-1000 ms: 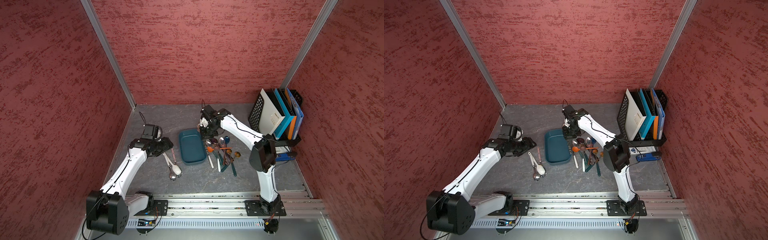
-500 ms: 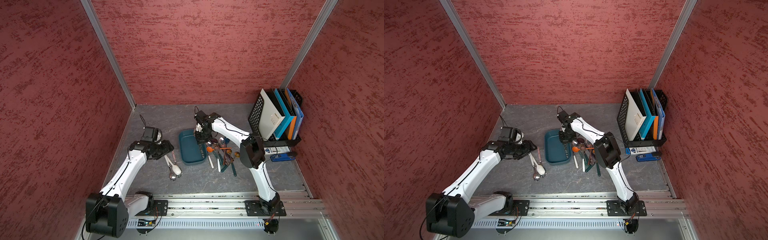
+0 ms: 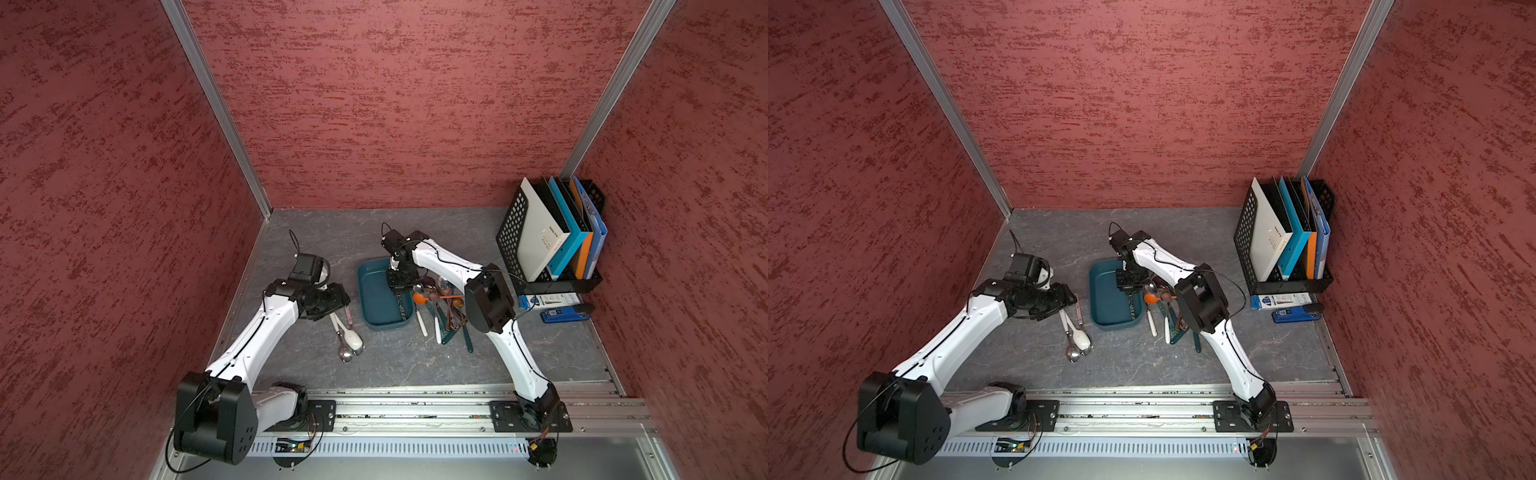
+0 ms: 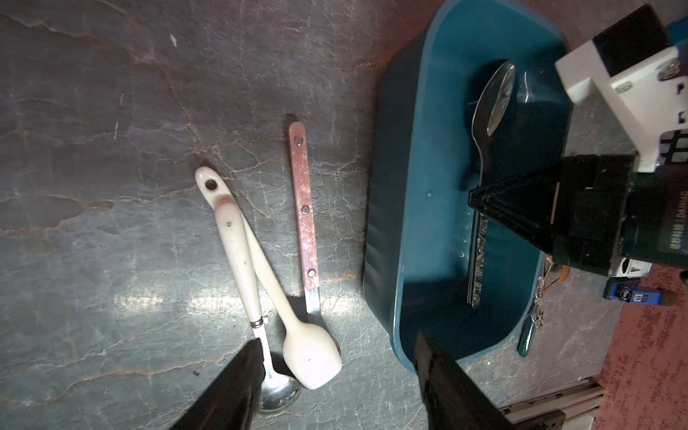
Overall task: Put the spoon into the storage box
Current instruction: Place the spoon in the storage box.
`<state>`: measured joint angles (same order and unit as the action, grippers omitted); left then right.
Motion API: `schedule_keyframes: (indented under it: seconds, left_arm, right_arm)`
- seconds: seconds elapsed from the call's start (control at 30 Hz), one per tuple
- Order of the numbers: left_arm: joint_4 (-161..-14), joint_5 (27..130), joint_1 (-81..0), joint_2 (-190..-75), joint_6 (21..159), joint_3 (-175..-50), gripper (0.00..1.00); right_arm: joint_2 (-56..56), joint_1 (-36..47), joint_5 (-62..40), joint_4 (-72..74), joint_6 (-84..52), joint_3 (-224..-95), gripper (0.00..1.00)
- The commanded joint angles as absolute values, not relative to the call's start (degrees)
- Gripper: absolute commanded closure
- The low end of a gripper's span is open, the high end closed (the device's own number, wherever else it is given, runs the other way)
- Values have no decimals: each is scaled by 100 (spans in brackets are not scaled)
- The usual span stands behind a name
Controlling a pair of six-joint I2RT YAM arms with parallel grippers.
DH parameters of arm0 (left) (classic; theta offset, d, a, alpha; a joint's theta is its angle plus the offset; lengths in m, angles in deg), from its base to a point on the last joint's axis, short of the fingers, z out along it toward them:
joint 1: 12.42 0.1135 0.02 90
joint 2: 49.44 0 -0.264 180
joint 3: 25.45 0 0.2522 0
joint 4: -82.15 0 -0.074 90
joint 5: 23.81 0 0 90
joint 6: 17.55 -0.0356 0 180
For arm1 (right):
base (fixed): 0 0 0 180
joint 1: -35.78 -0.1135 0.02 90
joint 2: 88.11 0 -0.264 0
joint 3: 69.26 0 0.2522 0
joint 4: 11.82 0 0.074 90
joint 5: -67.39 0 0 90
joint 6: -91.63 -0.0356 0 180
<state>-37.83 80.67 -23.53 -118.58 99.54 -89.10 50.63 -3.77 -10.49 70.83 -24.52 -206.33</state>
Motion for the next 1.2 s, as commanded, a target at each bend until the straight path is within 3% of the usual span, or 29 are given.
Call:
schedule_keyframes:
  seconds: [0.0,0.27,0.7,1.17]
  left_arm:
    - [-3645,7665,-2620,-11998,9787,-9103,32]
    - [-3565,7352,-3060,-12310,9818,-9248,31]
    - [-3340,7096,-3612,-12995,9843,-9956,27]
    - [-3057,7035,-3987,-14410,9733,-10861,27]
  right_arm:
    - [5212,-403,-1271,7361,-2478,-20868,94]
    - [5388,-402,-1251,7486,-2434,-20996,86]
    - [4640,-403,-1066,7006,-2295,-20547,54]
    - [3147,-209,-1153,6543,-1987,-19236,52]
